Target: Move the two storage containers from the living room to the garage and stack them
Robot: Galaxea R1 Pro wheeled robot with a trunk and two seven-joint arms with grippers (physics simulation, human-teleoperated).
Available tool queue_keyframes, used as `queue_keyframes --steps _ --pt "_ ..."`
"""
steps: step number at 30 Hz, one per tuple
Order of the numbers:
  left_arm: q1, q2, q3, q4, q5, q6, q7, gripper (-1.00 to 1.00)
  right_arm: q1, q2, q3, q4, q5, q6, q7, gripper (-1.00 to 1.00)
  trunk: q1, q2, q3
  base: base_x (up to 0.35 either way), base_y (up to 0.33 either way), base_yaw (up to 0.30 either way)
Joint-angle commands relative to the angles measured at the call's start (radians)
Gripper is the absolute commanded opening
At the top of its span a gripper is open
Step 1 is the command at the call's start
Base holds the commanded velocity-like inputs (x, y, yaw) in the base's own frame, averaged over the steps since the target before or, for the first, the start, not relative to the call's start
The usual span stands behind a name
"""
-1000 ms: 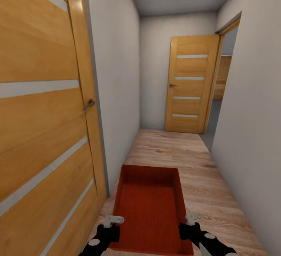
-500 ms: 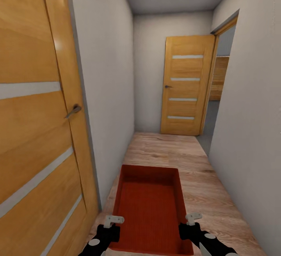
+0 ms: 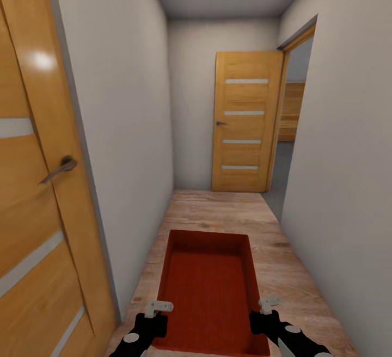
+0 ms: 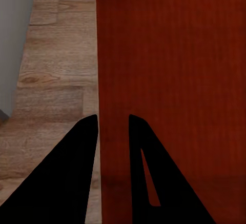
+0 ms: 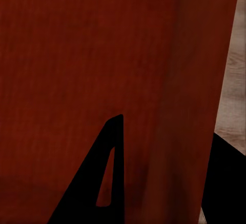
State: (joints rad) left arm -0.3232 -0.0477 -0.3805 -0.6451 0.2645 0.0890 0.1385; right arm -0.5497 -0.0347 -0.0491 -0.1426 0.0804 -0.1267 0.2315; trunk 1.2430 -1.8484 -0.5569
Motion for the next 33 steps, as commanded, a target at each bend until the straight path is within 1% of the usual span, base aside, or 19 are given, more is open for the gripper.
queue_keyframes --steps 1,33 --pt "0.0 0.002 -0.004 0.001 0.012 0.005 0.016 -1.0 -0.001 0.0 0.006 -0.002 0.001 -0.066 0.0 -1.0 0.0 -0.001 -0.001 0.341 0.0 -0.01" --pt "0.0 0.002 -0.003 0.001 0.011 0.005 0.016 -1.0 -0.001 0.001 0.006 -0.002 0.001 -0.065 0.0 -1.0 0.0 -0.001 -0.001 0.341 0.0 0.0"
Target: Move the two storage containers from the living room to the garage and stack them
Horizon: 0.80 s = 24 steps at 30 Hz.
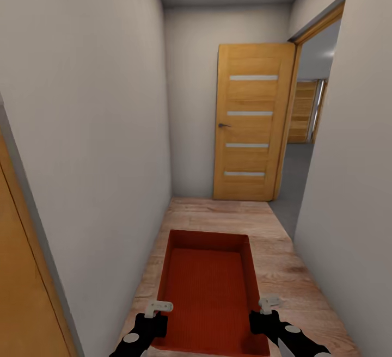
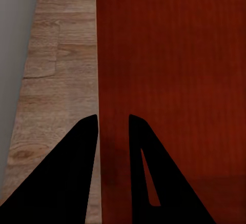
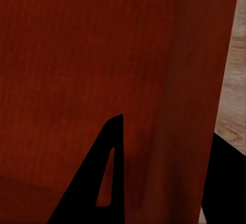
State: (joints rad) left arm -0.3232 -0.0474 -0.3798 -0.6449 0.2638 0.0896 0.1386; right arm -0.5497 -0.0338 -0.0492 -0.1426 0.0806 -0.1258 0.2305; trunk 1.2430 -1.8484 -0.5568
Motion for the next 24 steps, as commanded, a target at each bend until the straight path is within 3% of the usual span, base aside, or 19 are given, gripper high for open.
queue_keyframes --steps 1,24 --pt "0.0 0.001 -0.005 0.001 0.011 0.005 0.016 -1.0 -0.001 0.0 0.006 -0.002 0.001 -0.066 0.001 -1.0 0.0 -0.001 -0.001 0.341 0.0 0.0" --pt "0.0 0.001 -0.005 0.001 0.012 0.004 0.016 -1.0 -0.001 0.0 0.006 -0.002 0.008 -0.067 0.001 -1.0 0.0 -0.001 -0.001 0.341 0.0 0.0"
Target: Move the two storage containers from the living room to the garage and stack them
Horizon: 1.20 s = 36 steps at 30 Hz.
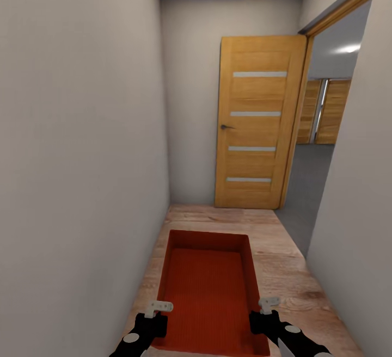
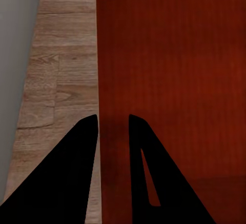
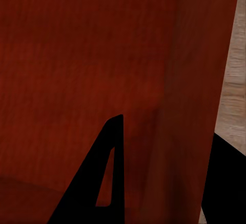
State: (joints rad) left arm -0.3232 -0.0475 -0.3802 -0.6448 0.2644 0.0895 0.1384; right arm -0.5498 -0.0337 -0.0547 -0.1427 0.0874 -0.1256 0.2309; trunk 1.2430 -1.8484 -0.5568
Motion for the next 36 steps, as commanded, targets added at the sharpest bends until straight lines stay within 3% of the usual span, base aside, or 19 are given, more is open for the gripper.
queue_keyframes --steps 1,18,36 --pt "-0.001 0.001 -0.005 0.001 0.012 0.005 0.017 -1.0 -0.001 0.0 0.012 -0.001 0.002 -0.068 0.001 -1.0 0.0 -0.001 -0.001 0.341 0.0 0.0" --pt "-0.001 0.001 -0.005 0.001 0.012 0.005 0.016 -1.0 -0.001 0.0 0.012 -0.001 0.0 -0.067 0.001 -1.0 0.0 -0.001 -0.001 0.341 0.007 -0.009" --pt "-0.001 0.001 -0.004 0.001 0.012 0.005 0.015 -1.0 -0.001 0.0 0.012 -0.001 -0.001 -0.068 0.001 -1.0 0.0 -0.001 0.008 0.341 0.108 -0.267"
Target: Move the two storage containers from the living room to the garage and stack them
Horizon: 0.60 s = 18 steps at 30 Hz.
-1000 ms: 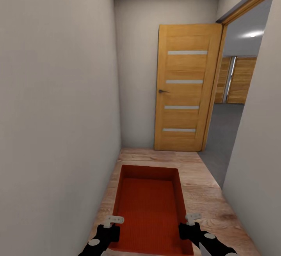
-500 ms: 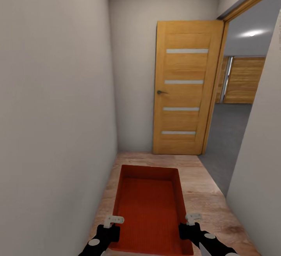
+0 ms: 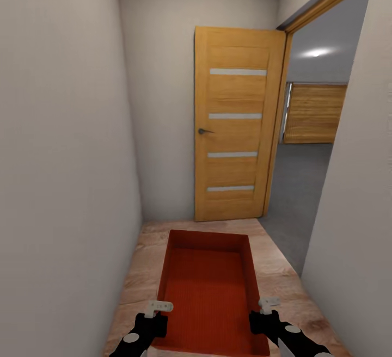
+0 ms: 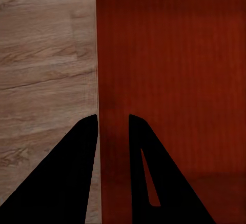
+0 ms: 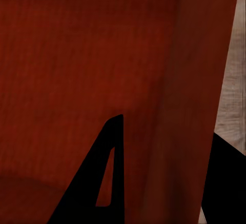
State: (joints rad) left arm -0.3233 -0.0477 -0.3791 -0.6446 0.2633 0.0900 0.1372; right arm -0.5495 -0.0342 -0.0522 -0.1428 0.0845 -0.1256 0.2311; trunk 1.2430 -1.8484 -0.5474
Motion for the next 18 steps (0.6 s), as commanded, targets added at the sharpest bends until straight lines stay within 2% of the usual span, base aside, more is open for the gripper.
queue_keyframes --steps 1,14,18 --pt "0.0 0.002 -0.005 0.0 0.013 0.004 0.016 -1.0 -0.001 0.0 0.009 -0.001 0.001 -0.068 0.001 -1.0 0.001 0.0 0.0 0.341 0.129 -0.274" --pt "0.0 0.002 -0.005 0.0 0.013 0.005 0.016 -1.0 -0.001 -0.001 0.009 -0.001 0.0 -0.078 0.001 -1.0 0.001 0.0 0.012 0.341 0.129 -0.265" --pt "0.0 0.002 -0.006 0.0 0.01 0.004 0.016 -1.0 -0.001 0.0 0.009 -0.001 -0.003 -0.097 0.001 -1.0 0.001 0.0 0.013 0.341 0.102 -0.085"
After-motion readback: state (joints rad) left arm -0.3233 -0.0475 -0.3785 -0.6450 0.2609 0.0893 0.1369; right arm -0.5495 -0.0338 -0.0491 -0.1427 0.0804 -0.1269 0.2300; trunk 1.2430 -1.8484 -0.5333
